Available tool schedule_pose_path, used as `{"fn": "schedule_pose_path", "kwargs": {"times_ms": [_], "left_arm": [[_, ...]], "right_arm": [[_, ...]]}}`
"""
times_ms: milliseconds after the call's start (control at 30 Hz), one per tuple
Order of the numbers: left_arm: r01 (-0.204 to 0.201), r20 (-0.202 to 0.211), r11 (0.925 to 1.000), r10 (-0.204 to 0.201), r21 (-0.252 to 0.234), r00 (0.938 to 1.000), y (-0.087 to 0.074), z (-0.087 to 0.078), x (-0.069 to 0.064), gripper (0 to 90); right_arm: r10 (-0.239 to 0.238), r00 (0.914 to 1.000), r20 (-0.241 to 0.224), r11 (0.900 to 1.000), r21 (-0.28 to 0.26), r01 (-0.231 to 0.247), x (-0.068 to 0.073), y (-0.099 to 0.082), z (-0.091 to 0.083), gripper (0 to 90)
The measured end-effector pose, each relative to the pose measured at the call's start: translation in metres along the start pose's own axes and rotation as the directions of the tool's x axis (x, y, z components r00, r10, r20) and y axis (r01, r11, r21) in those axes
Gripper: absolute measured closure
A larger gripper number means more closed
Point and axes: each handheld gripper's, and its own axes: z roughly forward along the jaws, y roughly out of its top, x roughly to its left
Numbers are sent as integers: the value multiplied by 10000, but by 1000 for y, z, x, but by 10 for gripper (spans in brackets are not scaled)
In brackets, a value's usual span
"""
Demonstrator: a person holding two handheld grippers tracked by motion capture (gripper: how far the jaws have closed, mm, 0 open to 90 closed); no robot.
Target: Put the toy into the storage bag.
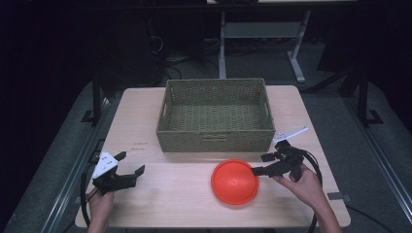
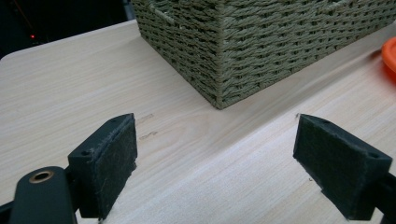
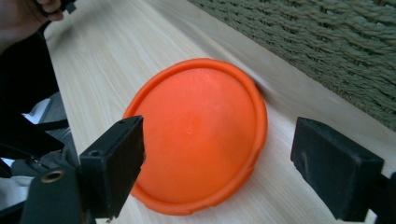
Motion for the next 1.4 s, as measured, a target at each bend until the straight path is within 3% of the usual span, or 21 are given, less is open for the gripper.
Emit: {"fn": "schedule_pose_path", "kwargs": {"times_ms": [233,433,567,833,1133,1400], "left_arm": [[71,-6,10000,-71,-9,10000,0,-1,3,130],[42,-45,10000,-42,17,10000,-1,-1,2,130],[7,-57,10000,-7,62,10000,-1,0,1,130],[-20,-80,10000,20,55,10000,-1,0,2,130],[-82,-72,9998,83,160,9999,-1,0,1,130],[-92,-90,9998,93,165,9999,0,0,1,130]], "right_arm": [[237,9994,265,9986,472,-249,-9,-1,13,230],[387,9992,64,9962,775,-391,-16,-4,25,305],[361,9991,234,9937,1057,-384,-18,-5,31,324],[656,9977,180,9901,1230,-673,-23,-11,35,368],[605,9982,9,9901,1267,-601,-24,-16,43,382],[562,9980,-275,9922,1128,-528,-25,-19,49,449]]}}
